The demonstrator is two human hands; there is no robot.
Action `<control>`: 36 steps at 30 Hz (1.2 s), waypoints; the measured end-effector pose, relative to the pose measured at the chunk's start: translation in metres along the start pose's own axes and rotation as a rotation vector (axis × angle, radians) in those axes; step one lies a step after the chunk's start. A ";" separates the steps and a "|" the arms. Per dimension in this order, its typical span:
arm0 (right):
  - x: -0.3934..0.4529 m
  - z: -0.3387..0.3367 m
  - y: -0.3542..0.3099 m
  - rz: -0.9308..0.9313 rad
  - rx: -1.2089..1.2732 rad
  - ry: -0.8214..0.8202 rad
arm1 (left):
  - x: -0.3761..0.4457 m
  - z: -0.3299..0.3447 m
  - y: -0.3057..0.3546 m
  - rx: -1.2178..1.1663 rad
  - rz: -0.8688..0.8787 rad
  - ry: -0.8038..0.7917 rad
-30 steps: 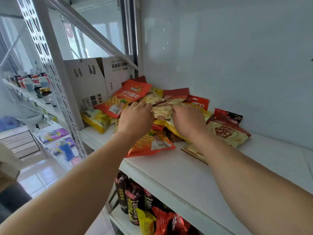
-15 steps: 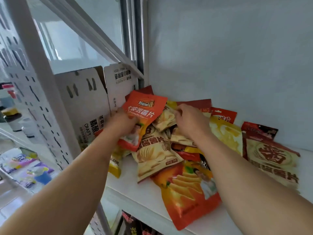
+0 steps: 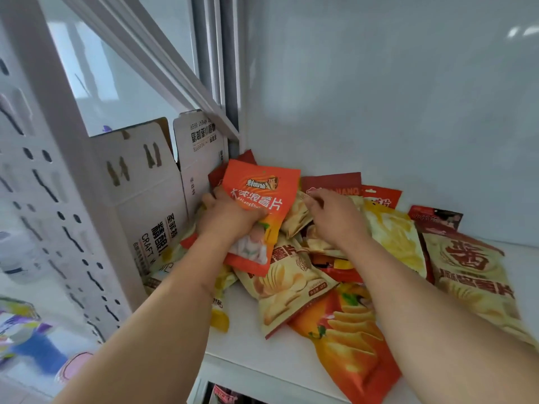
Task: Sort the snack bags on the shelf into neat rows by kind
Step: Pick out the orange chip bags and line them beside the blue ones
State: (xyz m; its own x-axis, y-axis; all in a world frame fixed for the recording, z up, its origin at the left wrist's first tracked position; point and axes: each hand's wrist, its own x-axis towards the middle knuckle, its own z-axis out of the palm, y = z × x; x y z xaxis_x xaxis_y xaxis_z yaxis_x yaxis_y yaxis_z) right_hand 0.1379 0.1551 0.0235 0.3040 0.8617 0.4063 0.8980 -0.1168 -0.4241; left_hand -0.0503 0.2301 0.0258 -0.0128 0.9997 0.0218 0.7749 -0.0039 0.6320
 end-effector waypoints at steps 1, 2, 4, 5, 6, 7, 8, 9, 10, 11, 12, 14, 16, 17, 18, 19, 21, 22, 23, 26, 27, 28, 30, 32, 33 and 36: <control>0.001 -0.001 0.002 0.021 0.009 0.013 | 0.001 0.000 0.004 -0.014 0.009 0.001; 0.001 -0.003 0.004 0.039 0.015 0.026 | 0.002 -0.001 0.007 -0.040 0.007 -0.011; 0.003 -0.006 0.009 0.065 0.014 0.048 | 0.003 -0.003 0.013 -0.167 0.000 -0.077; 0.004 -0.008 0.010 0.076 0.015 0.056 | 0.002 -0.003 0.017 -0.246 0.010 -0.112; 0.004 -0.009 0.011 0.087 0.027 0.061 | 0.000 -0.001 0.020 -0.316 0.024 -0.147; 0.004 -0.009 0.012 0.098 0.047 0.068 | -0.001 0.002 0.022 -0.377 0.029 -0.180; 0.004 -0.009 0.013 0.103 0.068 0.077 | -0.002 0.006 0.024 -0.427 0.029 -0.204; 0.003 -0.010 0.014 0.104 0.085 0.087 | -0.005 0.009 0.027 -0.482 0.016 -0.226; 0.002 -0.011 0.014 0.104 0.099 0.102 | -0.007 0.012 0.029 -0.529 0.002 -0.244; 0.002 -0.013 0.016 0.108 0.110 0.121 | -0.007 0.014 0.030 -0.565 -0.024 -0.258; 0.001 -0.015 0.017 0.118 0.121 0.136 | -0.009 0.014 0.032 -0.585 -0.040 -0.278; 0.001 -0.020 0.022 0.141 0.137 0.141 | -0.008 0.014 0.032 -0.619 -0.064 -0.295; 0.000 -0.023 0.028 0.156 0.137 0.124 | -0.007 0.013 0.033 -0.637 -0.057 -0.277; 0.000 -0.024 0.030 0.160 0.126 0.114 | -0.007 0.013 0.034 -0.627 -0.053 -0.277; -0.001 -0.025 0.032 0.165 0.116 0.105 | -0.006 0.013 0.036 -0.626 -0.039 -0.278; -0.001 -0.025 0.033 0.172 0.107 0.100 | -0.008 0.012 0.038 -0.622 -0.039 -0.277; -0.002 -0.026 0.038 0.198 0.098 0.097 | -0.010 0.011 0.042 -0.629 -0.028 -0.273; -0.002 -0.028 0.040 0.221 0.096 0.097 | -0.009 0.012 0.043 -0.636 -0.025 -0.271; -0.003 -0.030 0.043 0.245 0.093 0.095 | -0.010 0.010 0.044 -0.645 -0.027 -0.267; -0.006 -0.041 0.052 0.314 0.076 0.076 | -0.004 0.004 0.043 -0.644 -0.021 -0.259; -0.007 -0.044 0.055 0.330 0.080 0.076 | -0.004 0.000 0.043 -0.634 -0.018 -0.252; -0.008 -0.047 0.058 0.342 0.083 0.074 | -0.002 -0.002 0.042 -0.626 -0.017 -0.246; -0.010 -0.052 0.060 0.370 0.086 0.059 | -0.001 -0.005 0.039 -0.619 -0.036 -0.232; -0.009 -0.052 0.061 0.390 0.123 0.034 | -0.004 0.000 0.037 -0.642 -0.053 -0.235; -0.009 -0.053 0.060 0.396 0.138 0.024 | -0.005 0.004 0.036 -0.653 -0.052 -0.241; -0.005 -0.054 0.054 0.430 0.208 -0.037 | -0.006 0.017 0.033 -0.640 -0.047 -0.252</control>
State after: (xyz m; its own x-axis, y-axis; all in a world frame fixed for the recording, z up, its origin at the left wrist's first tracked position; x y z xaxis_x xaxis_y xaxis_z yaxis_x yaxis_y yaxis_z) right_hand 0.2022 0.1174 0.0422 0.6189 0.7744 0.1311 0.6095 -0.3682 -0.7021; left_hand -0.0144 0.2245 0.0333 0.1701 0.9742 -0.1481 0.2504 0.1027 0.9627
